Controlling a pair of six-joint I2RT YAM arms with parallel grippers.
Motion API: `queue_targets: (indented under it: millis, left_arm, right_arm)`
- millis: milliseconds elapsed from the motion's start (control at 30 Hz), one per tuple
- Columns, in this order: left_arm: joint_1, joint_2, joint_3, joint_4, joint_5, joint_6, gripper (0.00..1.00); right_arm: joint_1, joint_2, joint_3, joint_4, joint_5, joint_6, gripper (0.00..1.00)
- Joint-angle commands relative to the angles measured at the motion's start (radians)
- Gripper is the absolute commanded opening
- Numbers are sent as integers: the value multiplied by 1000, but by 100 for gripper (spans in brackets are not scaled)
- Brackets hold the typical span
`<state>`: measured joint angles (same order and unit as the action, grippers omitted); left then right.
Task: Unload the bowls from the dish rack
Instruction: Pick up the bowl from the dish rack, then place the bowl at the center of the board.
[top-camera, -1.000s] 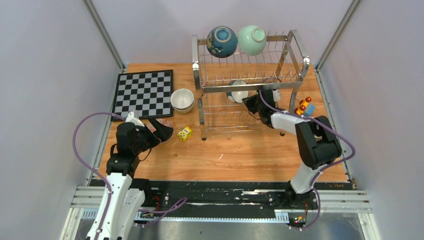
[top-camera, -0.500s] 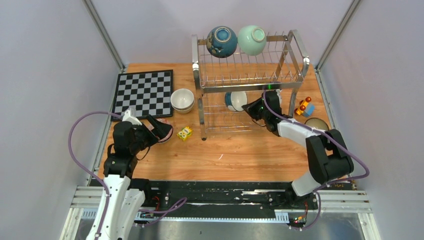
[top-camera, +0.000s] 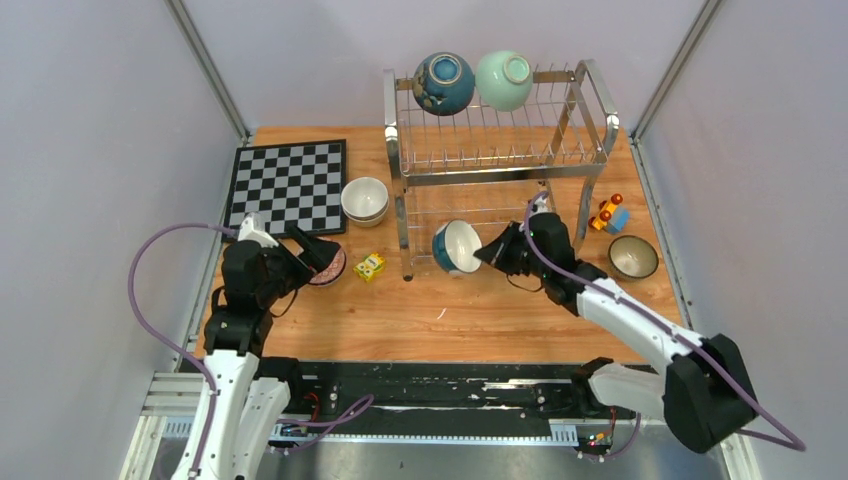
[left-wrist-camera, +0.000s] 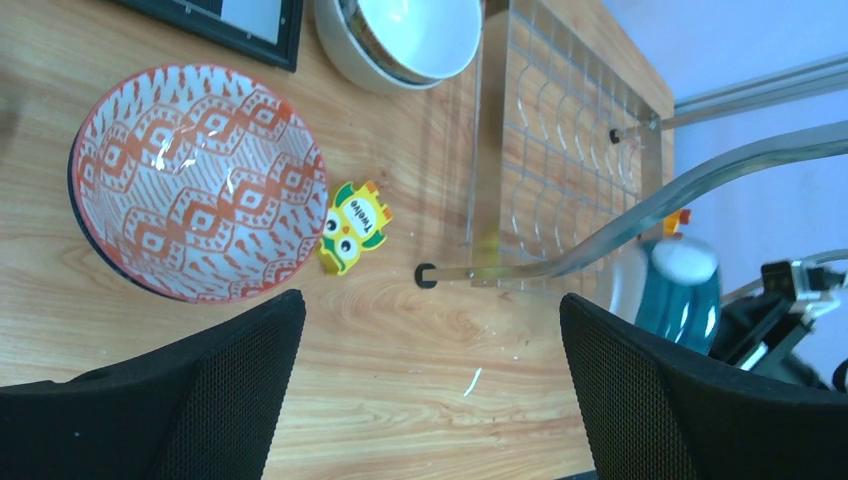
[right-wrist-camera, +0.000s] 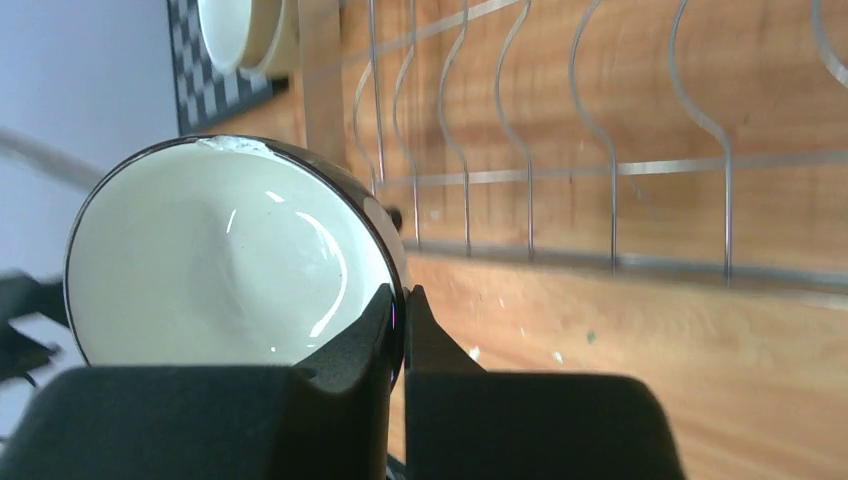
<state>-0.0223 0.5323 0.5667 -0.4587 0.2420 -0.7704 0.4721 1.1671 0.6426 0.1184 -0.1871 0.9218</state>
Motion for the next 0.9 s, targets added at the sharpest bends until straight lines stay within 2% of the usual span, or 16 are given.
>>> queue_targets:
  millis: [0, 133, 267, 433, 567, 633, 700, 767, 867]
  left_arm:
    - [-3, 4, 63, 33, -17, 6, 100]
    - [-4, -53, 64, 35, -44, -3, 100]
    - [-3, -39, 81, -12, -13, 74, 100]
    - [-15, -75, 108, -71, 99, 266, 100]
    - [-58, -71, 111, -109, 156, 291, 100]
    - [-113, -77, 105, -137, 111, 286, 99]
    - [-216, -101, 92, -155, 10, 266, 97]
    - [-365, -114, 87, -174, -101, 236, 95]
    - [-493, -121, 108, -226, -233, 203, 94]
  right_arm:
    - [75, -154, -68, -139, -26, -133, 0]
    - [164, -326, -119, -268, 17, -226, 0]
    - [254, -439, -104, -444, 93, -319, 0]
    - [380, -471, -54, -605, 215, -400, 0]
    - [531, -442, -37, -657, 357, -422, 0]
    - [594, -405, -30, -659, 432, -429, 0]
    - [630, -352, -14, -659, 474, -436, 0]
    - [657, -307, 5, -653, 516, -446, 0]
    - [671, -261, 24, -629, 545, -473, 0]
